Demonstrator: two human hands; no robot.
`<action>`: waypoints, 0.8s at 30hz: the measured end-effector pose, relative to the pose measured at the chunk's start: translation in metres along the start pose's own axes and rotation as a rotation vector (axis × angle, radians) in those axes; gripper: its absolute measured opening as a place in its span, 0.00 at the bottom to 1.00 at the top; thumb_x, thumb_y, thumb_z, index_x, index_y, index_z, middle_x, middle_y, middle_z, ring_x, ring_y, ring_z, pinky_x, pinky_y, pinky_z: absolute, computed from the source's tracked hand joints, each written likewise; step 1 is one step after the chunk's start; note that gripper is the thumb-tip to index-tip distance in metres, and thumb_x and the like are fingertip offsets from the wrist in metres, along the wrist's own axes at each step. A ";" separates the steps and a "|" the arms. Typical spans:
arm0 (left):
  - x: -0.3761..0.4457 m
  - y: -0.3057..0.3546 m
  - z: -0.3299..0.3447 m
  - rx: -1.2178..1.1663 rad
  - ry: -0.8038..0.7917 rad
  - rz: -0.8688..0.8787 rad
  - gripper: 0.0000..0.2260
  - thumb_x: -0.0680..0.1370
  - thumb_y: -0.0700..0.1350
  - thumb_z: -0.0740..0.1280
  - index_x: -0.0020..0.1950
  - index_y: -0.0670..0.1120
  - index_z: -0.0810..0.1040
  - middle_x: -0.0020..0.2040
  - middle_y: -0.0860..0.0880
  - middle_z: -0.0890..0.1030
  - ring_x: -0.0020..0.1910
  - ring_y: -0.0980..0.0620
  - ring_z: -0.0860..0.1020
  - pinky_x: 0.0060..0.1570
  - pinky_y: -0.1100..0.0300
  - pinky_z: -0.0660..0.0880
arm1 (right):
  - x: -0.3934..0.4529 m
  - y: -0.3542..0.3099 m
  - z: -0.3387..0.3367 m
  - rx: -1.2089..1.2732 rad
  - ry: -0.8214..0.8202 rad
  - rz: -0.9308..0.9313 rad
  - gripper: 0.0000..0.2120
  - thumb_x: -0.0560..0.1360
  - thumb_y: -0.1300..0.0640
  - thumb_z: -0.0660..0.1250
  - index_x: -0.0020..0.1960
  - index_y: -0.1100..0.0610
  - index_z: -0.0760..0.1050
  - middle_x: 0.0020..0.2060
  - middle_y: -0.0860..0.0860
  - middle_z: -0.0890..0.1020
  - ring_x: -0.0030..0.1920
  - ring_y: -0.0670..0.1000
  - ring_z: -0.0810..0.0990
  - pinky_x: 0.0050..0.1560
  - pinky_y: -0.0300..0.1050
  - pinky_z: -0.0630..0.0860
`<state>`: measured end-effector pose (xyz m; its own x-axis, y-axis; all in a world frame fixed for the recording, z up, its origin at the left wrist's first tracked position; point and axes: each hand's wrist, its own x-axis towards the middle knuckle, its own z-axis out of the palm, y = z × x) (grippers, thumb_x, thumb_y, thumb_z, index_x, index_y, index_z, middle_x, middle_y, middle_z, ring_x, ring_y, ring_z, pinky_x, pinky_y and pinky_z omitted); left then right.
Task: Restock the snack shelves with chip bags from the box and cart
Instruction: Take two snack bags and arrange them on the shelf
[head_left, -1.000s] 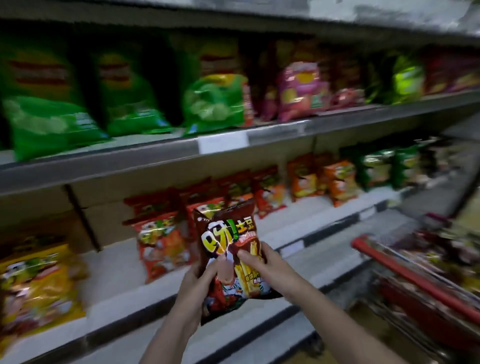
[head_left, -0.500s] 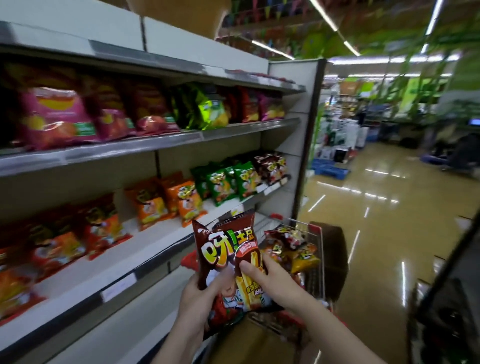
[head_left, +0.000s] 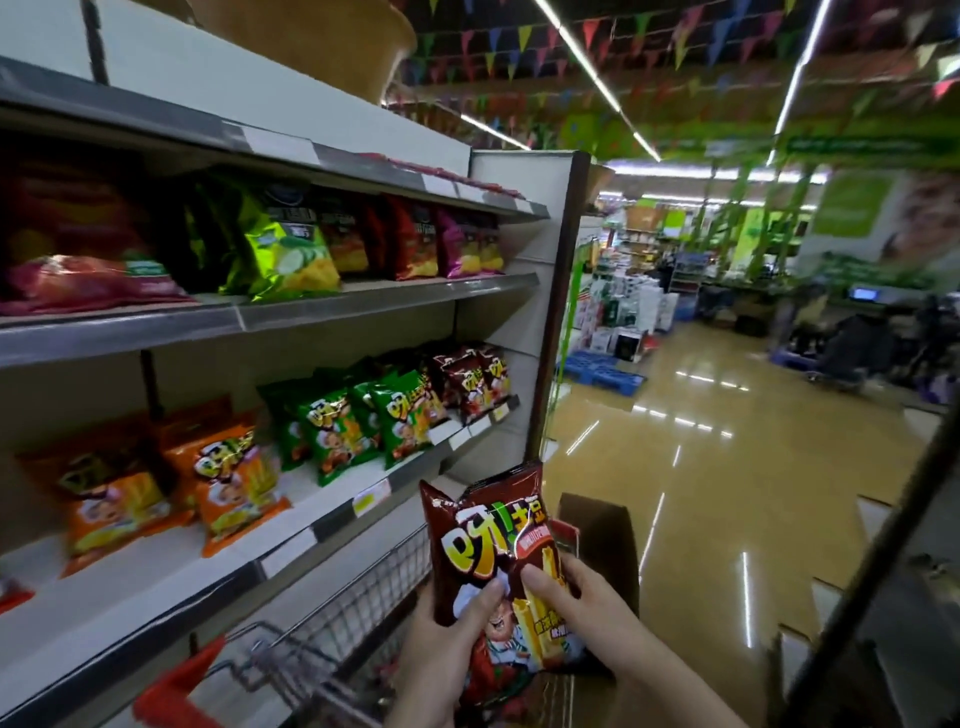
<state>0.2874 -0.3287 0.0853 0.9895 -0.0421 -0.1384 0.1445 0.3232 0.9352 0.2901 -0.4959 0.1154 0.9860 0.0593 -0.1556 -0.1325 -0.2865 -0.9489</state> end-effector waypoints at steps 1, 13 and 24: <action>0.014 0.000 0.009 0.002 0.007 0.004 0.29 0.55 0.59 0.78 0.54 0.55 0.79 0.46 0.51 0.86 0.45 0.48 0.85 0.50 0.49 0.81 | 0.013 -0.002 -0.010 -0.010 -0.014 -0.003 0.36 0.66 0.31 0.69 0.68 0.48 0.66 0.55 0.47 0.83 0.50 0.44 0.84 0.48 0.38 0.79; 0.122 -0.013 0.030 0.156 0.159 -0.009 0.24 0.64 0.57 0.78 0.57 0.54 0.77 0.48 0.51 0.85 0.43 0.51 0.85 0.44 0.53 0.81 | 0.138 0.026 -0.039 -0.061 -0.096 -0.065 0.26 0.68 0.30 0.66 0.58 0.46 0.73 0.53 0.45 0.83 0.53 0.42 0.82 0.56 0.40 0.78; 0.198 -0.054 0.119 0.234 0.225 -0.103 0.31 0.54 0.64 0.81 0.52 0.51 0.81 0.48 0.50 0.86 0.50 0.50 0.84 0.54 0.54 0.78 | 0.268 0.077 -0.141 -0.170 -0.384 -0.057 0.52 0.56 0.18 0.61 0.72 0.47 0.67 0.66 0.45 0.76 0.64 0.46 0.75 0.65 0.42 0.71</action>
<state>0.4763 -0.4666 0.0466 0.9475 0.1546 -0.2799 0.2667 0.1008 0.9585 0.5584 -0.6365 0.0390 0.8777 0.4227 -0.2258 -0.0287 -0.4241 -0.9052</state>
